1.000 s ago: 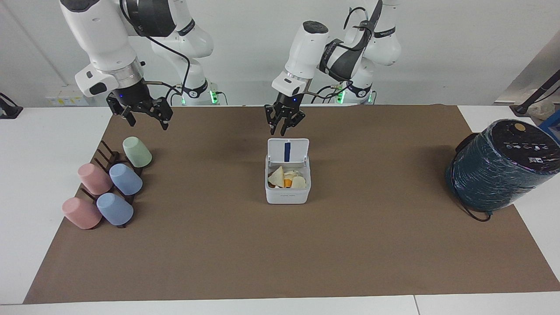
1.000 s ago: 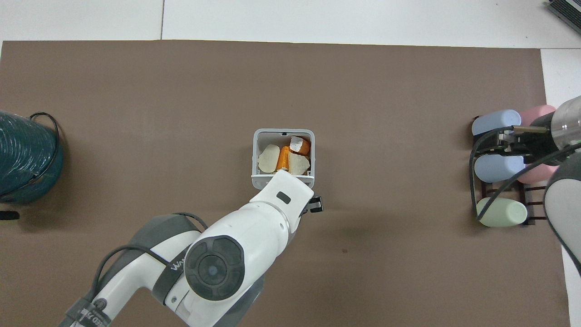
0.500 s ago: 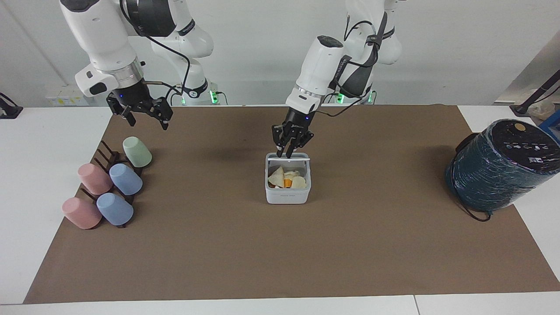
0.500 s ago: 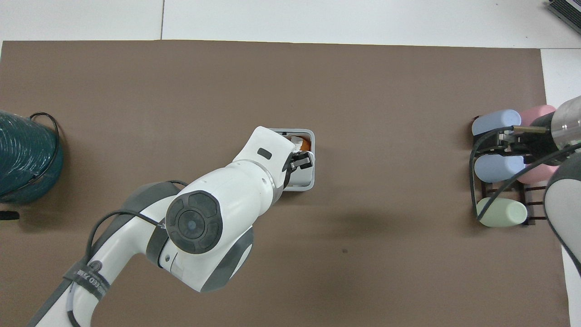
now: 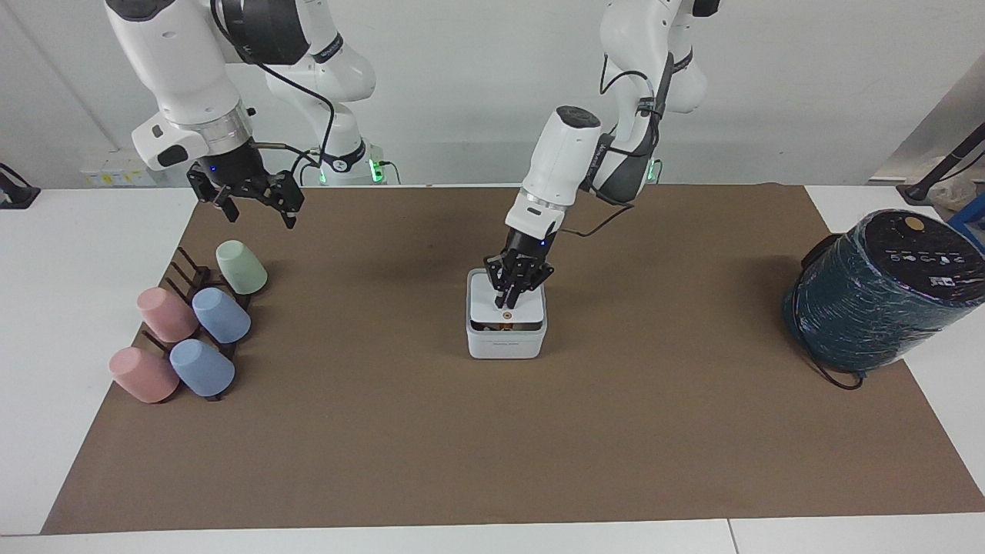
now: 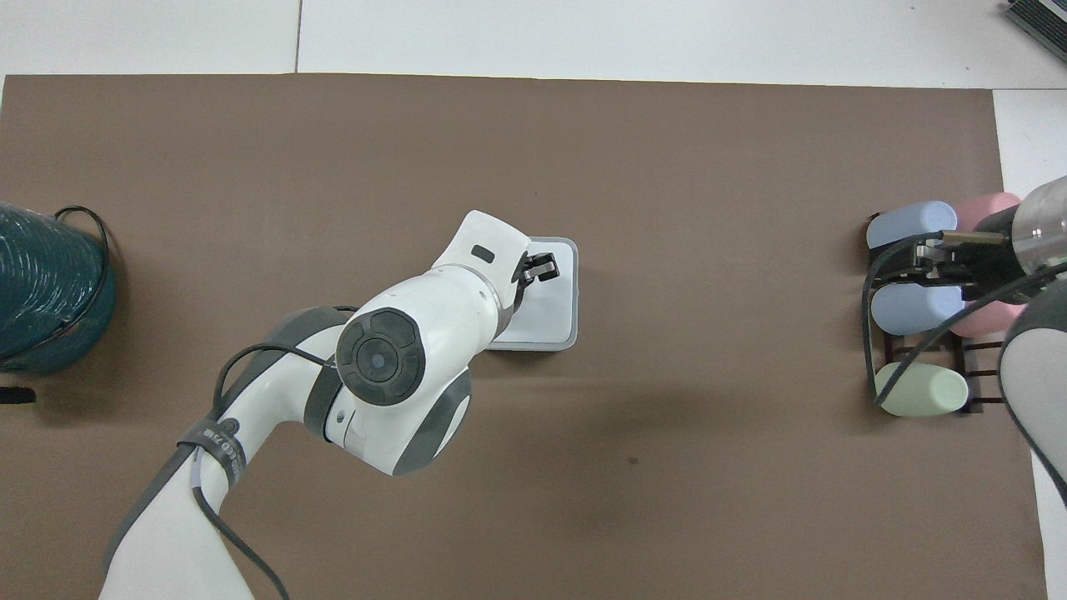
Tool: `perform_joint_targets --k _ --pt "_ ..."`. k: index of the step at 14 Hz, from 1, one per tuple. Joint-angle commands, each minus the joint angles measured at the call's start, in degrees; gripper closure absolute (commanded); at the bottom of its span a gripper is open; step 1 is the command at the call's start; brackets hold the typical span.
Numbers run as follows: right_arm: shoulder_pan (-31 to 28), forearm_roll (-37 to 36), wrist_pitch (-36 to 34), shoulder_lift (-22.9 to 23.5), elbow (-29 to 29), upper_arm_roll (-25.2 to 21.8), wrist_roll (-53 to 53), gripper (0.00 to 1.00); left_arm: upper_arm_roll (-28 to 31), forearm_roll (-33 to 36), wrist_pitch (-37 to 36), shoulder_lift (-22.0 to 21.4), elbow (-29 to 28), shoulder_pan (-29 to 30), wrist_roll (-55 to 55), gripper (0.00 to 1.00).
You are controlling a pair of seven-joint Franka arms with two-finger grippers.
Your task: Close trash can lid
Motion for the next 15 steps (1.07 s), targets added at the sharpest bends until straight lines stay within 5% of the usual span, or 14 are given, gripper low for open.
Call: perform_joint_targets --k 1,7,11,15 --pt "-0.7 0.1 0.8 -0.4 -0.7 0.4 -1.2 0.00 -0.3 -0.7 0.8 2.4 1.5 0.0 1.6 0.79" --pt "-0.8 0.1 0.8 -0.4 -0.7 0.4 -1.2 0.00 0.0 -0.2 -3.4 3.9 6.0 0.8 2.7 0.77" --pt "-0.7 0.1 0.8 -0.4 -0.7 0.4 -1.2 0.00 0.0 -0.2 -25.3 3.9 19.6 8.0 7.9 0.77" --pt "-0.8 0.1 0.8 -0.4 -0.7 0.4 -1.2 0.00 -0.1 -0.5 -38.5 3.1 23.8 17.4 18.9 0.77"
